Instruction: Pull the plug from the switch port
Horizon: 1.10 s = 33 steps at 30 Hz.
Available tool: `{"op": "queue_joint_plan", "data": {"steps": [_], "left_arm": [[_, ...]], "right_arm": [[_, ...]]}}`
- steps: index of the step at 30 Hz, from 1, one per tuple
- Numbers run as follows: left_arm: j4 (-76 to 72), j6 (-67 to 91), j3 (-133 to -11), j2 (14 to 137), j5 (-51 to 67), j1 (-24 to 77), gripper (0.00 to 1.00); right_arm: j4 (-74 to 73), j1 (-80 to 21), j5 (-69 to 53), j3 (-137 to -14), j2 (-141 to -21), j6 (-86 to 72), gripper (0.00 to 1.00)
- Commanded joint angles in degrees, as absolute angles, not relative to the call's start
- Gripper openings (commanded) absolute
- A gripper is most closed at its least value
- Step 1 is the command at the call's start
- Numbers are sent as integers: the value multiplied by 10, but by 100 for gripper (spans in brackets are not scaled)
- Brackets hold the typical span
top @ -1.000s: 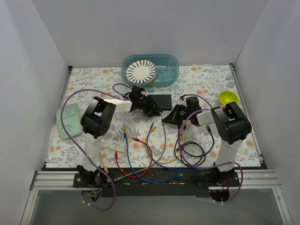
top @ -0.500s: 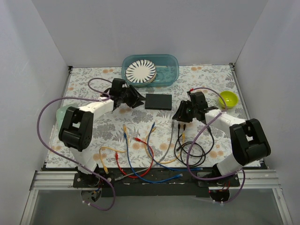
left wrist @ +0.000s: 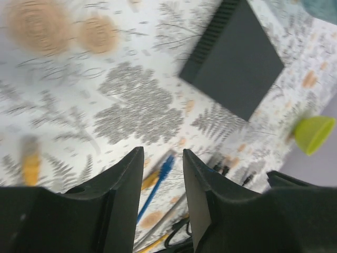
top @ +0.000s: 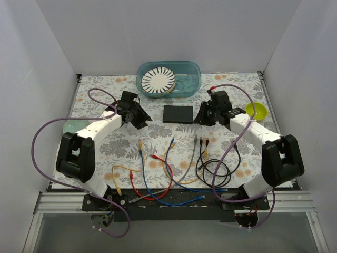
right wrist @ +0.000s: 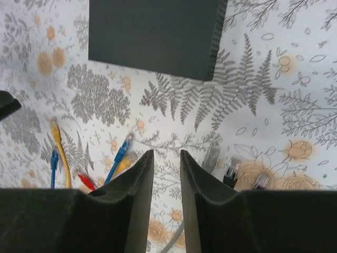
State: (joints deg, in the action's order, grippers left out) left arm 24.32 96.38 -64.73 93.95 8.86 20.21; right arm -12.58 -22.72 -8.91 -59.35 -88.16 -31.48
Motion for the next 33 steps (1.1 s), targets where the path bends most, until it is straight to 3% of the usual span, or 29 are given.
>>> {"op": "queue_joint_plan", "data": {"steps": [1, 5, 9, 12, 25, 33], "left_arm": [[329, 933, -626, 839, -4, 205, 35], [222, 881, -590, 827, 171, 245, 34], [158, 838, -639, 878, 242, 355, 34], [152, 800, -693, 946, 273, 430, 33], [73, 785, -813, 1163, 277, 622, 35], [186, 833, -783, 1242, 187, 623, 29]], "right_arm": [[-165, -280, -56, -617, -818, -271, 34], [-213, -283, 35, -579, -764, -296, 33], [-255, -282, 116, -582, -728, -342, 33], [-265, -282, 110, -598, -719, -360, 32], [-205, -233, 60, -598, -645, -395, 33], [-238, -228, 88, -592, -593, -376, 33]]}}
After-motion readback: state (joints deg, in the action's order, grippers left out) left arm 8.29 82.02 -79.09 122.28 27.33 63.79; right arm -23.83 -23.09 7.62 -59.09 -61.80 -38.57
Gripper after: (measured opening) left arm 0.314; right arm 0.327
